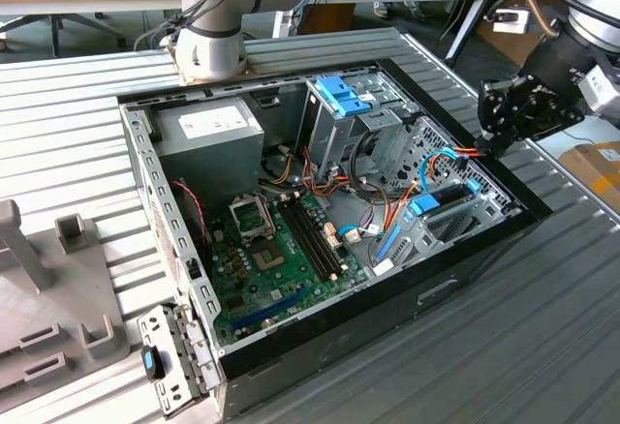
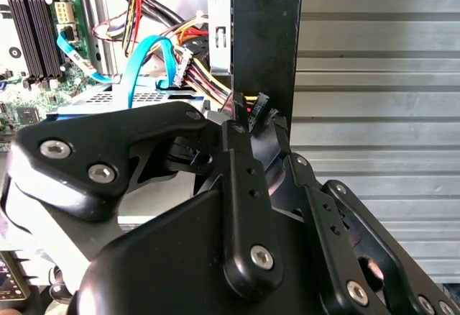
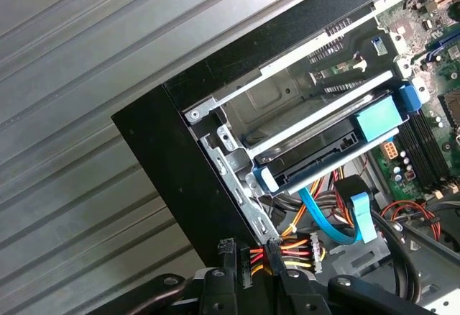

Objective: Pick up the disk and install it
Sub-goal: 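Insert the first disk wire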

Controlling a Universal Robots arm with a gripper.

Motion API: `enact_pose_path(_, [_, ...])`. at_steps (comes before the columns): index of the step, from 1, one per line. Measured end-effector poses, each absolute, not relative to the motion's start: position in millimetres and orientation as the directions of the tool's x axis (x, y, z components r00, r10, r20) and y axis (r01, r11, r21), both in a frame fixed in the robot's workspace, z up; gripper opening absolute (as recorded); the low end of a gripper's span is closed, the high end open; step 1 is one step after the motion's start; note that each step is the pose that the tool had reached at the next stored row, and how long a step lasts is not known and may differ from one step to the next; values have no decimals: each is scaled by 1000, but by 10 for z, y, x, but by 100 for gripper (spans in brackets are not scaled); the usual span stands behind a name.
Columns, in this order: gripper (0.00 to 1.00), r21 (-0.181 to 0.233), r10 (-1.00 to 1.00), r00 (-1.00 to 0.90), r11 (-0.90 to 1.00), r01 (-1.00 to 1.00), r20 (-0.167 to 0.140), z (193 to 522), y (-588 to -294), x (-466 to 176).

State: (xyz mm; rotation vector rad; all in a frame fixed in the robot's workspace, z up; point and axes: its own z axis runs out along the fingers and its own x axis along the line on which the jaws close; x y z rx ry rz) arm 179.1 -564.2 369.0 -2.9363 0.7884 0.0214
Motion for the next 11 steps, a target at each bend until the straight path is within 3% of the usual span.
enact_pose_path(11, [29, -97, -498, 866, -861, -499, -42, 3678, -5684, 1797])
